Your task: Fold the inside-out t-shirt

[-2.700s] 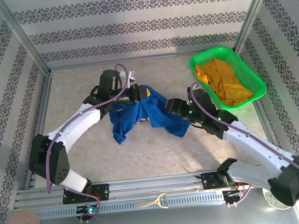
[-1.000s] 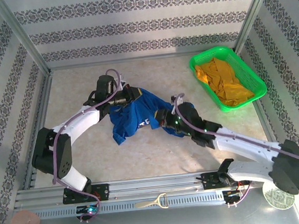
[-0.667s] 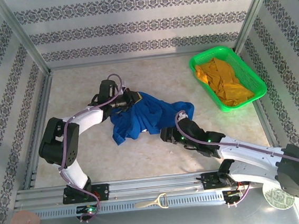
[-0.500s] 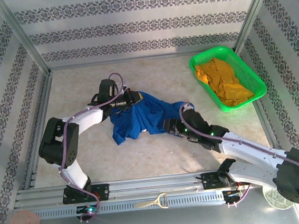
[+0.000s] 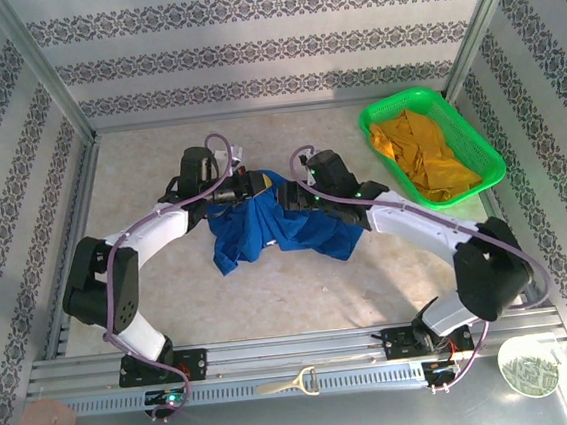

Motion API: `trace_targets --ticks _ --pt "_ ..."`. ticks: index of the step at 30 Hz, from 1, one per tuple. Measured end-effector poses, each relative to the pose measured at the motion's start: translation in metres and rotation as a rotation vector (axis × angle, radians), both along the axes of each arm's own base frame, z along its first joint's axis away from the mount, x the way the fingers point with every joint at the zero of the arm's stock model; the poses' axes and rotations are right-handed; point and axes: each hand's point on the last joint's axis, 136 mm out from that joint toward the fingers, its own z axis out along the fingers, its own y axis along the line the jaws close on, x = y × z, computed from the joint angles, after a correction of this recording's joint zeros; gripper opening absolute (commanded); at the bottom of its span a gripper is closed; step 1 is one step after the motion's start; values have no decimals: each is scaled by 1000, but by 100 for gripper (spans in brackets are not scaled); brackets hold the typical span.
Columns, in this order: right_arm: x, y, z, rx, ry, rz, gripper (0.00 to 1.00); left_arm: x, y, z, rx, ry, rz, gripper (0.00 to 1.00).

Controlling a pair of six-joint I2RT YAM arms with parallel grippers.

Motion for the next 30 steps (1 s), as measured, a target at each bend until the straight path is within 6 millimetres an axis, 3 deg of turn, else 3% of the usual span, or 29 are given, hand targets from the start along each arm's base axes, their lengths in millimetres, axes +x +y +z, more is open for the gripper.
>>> trace_targets --ticks 2,4,5,9,10,12,14,17,20,24,27,30 --pt "9 -3 -11 -13 22 -1 53 -3 0 6 -6 -10 -9 0" --pt "15 -5 -20 -14 47 13 14 -6 0 11 -12 -20 -20 0" --pt "16 -4 -23 -8 59 26 2 -7 0 13 -14 -26 -25 0" --pt "13 3 -17 60 81 95 0 -9 2 9 3 -25 -31 2" --pt "10 5 -9 91 77 111 0 -8 4 6 15 -23 -25 13" --pt "0 6 7 154 63 141 0 -1 12 -1 49 -15 0 24" --pt "-16 7 34 240 34 176 0 13 21 -10 93 -8 36 35" --pt "-35 9 77 365 -32 227 0 37 33 -21 150 -3 79 40" --pt "-46 9 104 457 -75 259 0 46 39 -23 185 -10 99 45" --pt "-45 5 103 523 -61 244 0 36 46 -3 213 -58 116 53" --pt "-41 0 91 542 -25 212 0 13 50 30 227 -142 129 55" --pt "-39 0 88 557 -11 199 0 -12 36 60 236 -233 103 59"
